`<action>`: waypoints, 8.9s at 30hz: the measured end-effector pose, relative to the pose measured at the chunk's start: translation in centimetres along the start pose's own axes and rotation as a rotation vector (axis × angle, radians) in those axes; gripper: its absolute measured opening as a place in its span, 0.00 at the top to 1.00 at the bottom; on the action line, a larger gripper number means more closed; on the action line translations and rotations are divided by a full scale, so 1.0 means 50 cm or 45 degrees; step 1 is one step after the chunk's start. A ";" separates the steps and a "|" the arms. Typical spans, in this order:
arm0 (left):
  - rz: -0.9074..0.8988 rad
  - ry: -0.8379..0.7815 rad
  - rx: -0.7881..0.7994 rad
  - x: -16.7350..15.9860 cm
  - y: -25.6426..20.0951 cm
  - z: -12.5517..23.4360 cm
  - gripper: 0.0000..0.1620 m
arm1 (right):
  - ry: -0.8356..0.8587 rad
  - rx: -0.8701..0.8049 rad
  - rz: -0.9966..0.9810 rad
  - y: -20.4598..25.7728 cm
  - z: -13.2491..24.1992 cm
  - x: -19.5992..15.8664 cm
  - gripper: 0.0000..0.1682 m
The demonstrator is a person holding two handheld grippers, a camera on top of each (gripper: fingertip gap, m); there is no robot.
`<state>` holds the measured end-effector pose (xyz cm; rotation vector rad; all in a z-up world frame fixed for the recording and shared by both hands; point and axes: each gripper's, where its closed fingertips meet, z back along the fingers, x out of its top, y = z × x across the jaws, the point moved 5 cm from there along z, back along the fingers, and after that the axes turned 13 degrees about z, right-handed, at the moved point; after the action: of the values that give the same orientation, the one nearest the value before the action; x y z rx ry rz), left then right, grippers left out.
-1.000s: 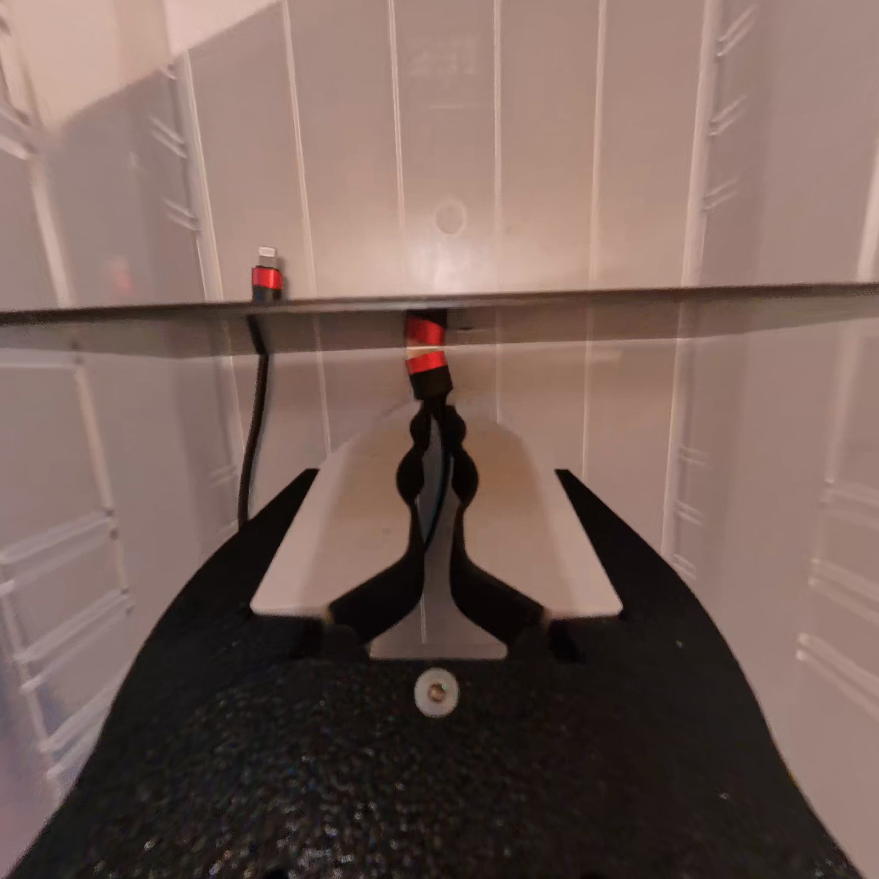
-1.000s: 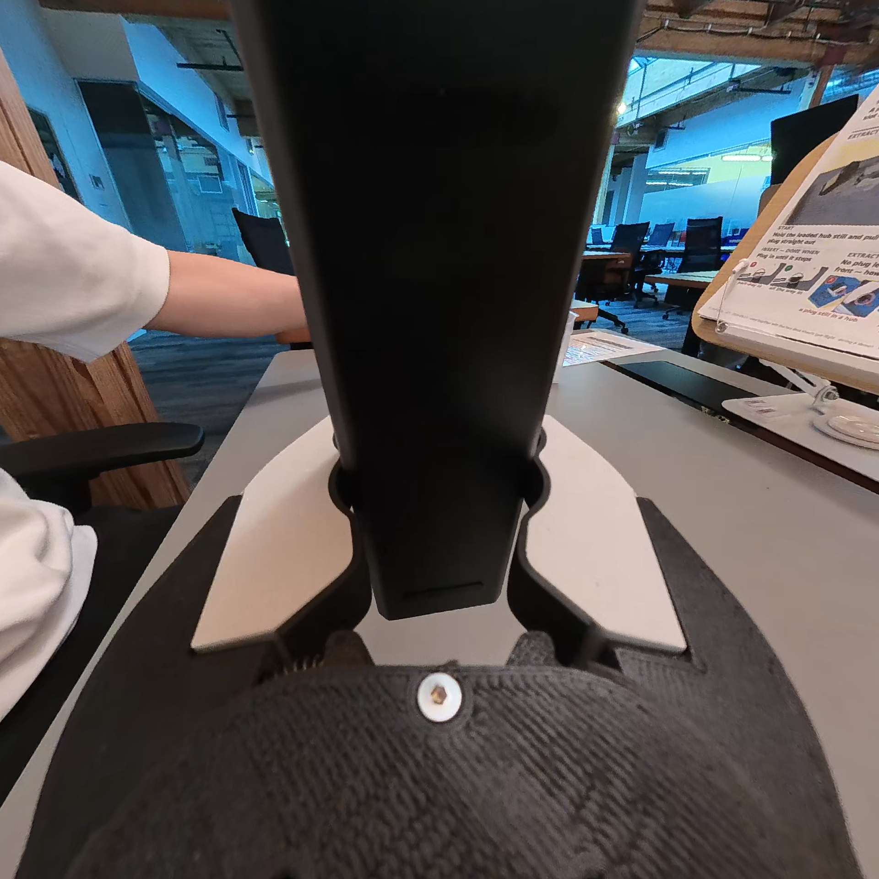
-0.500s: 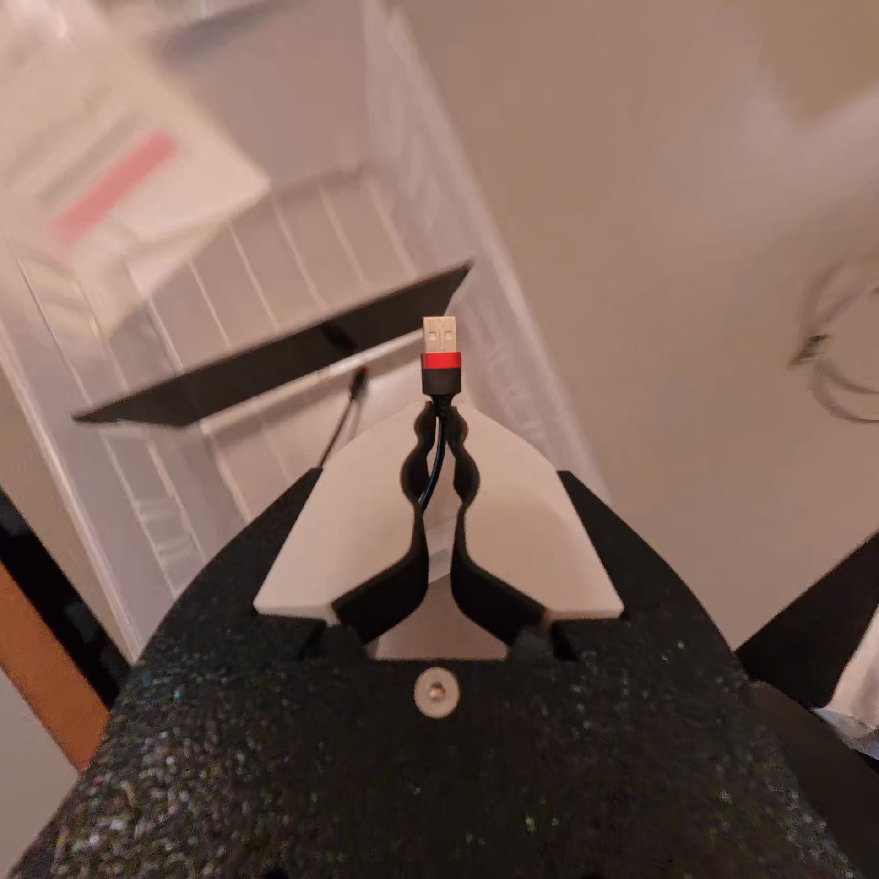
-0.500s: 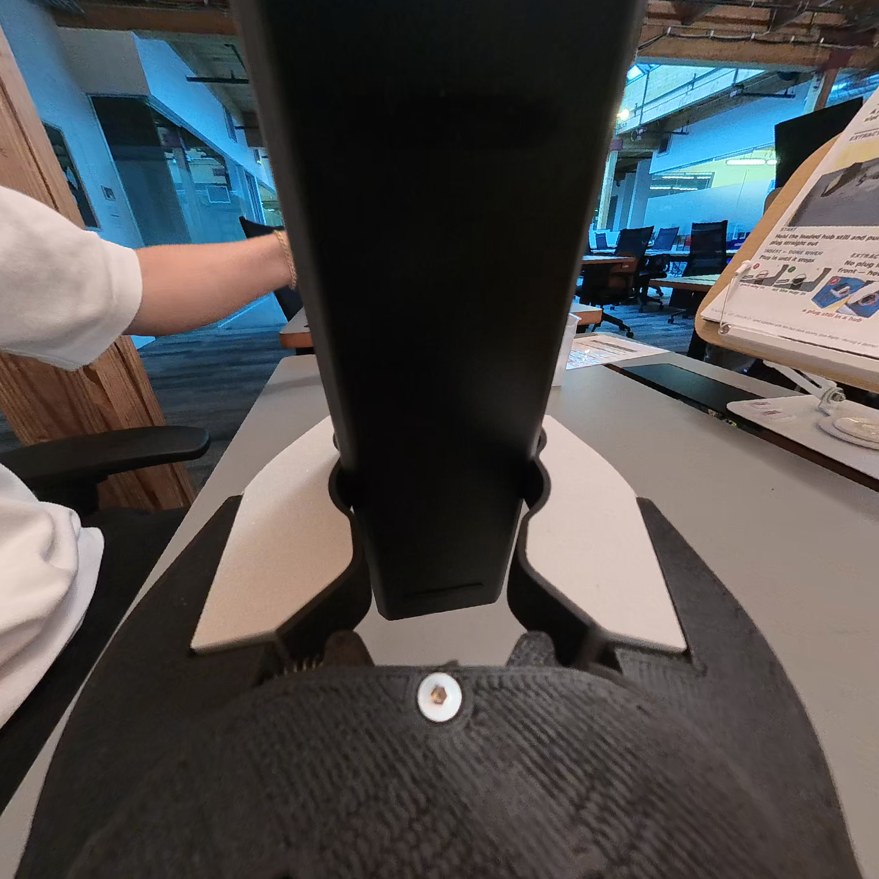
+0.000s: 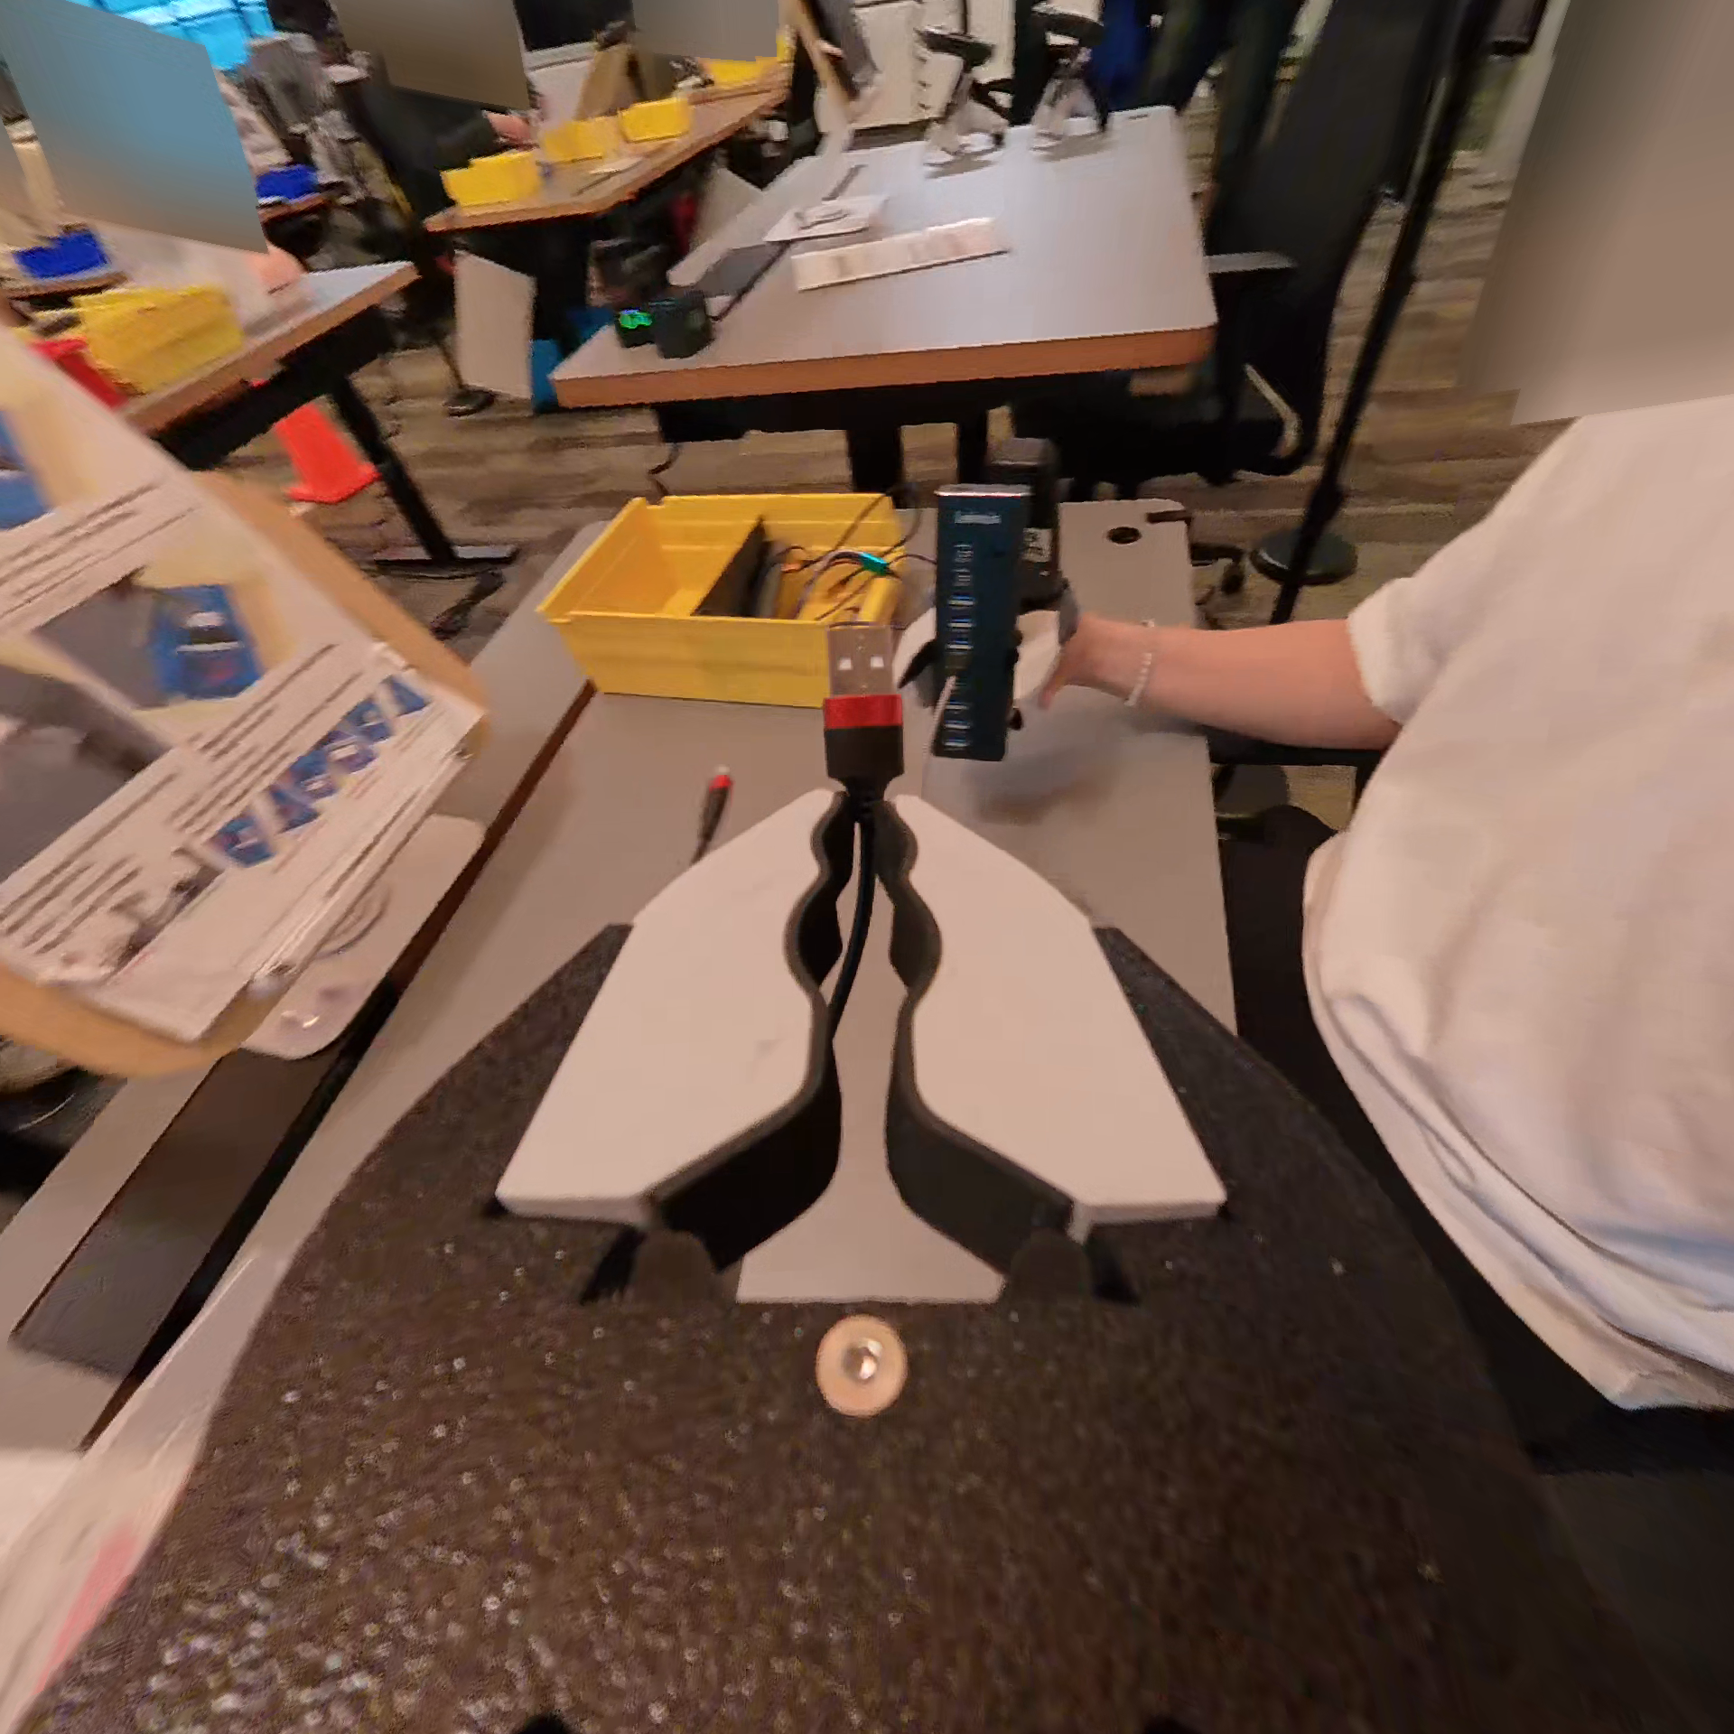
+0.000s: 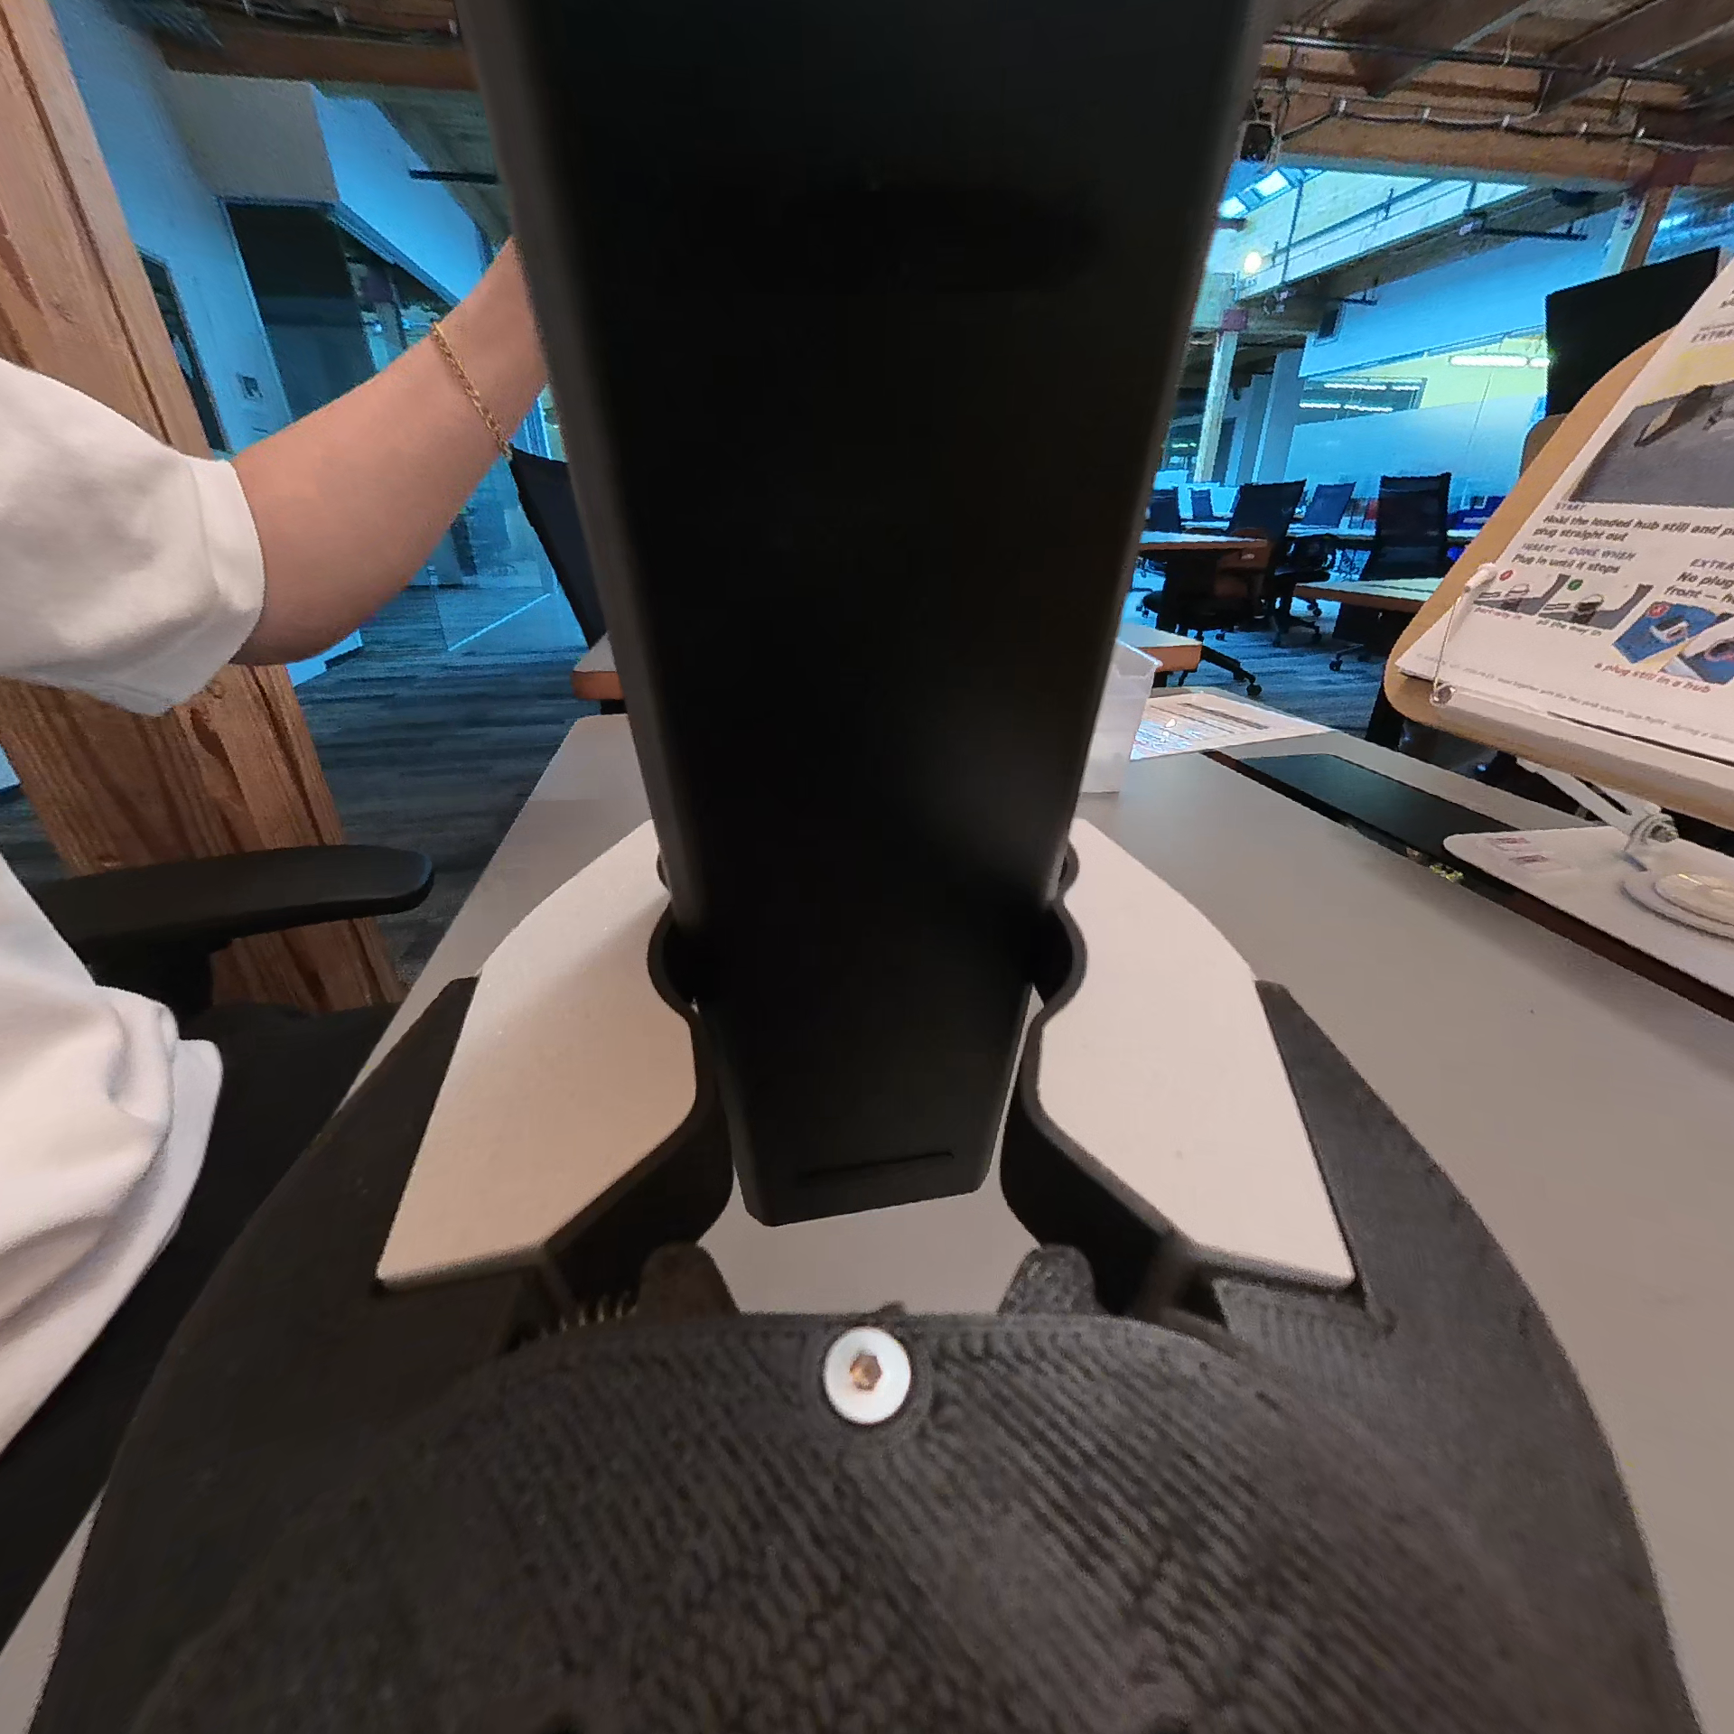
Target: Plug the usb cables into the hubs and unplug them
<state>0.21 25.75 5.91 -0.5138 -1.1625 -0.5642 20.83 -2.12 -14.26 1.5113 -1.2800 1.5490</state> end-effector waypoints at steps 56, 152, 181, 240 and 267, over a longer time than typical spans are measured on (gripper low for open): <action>-0.025 0.978 0.079 -0.196 -0.094 -0.553 0.97 | 0.280 0.199 0.002 0.050 -0.058 -0.033 0.57; 0.226 0.134 -0.169 -0.079 -0.086 -0.589 0.63 | 0.012 0.050 -0.206 0.023 -0.073 0.013 0.63; 0.185 0.033 -0.249 -0.059 -0.082 -0.563 0.65 | -0.051 0.002 -0.123 0.012 -0.058 0.022 0.63; 0.050 0.033 0.035 -0.193 -0.081 -0.532 0.97 | -0.212 0.043 -0.158 0.015 -0.039 0.042 0.63; -0.005 0.161 0.111 -0.230 -0.070 -0.545 0.98 | -0.183 0.076 -0.255 0.018 -0.058 0.002 0.62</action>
<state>13.66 7.30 -13.24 -0.3955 -1.0627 -0.5392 18.93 0.23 -13.99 1.7582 -1.1287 1.3819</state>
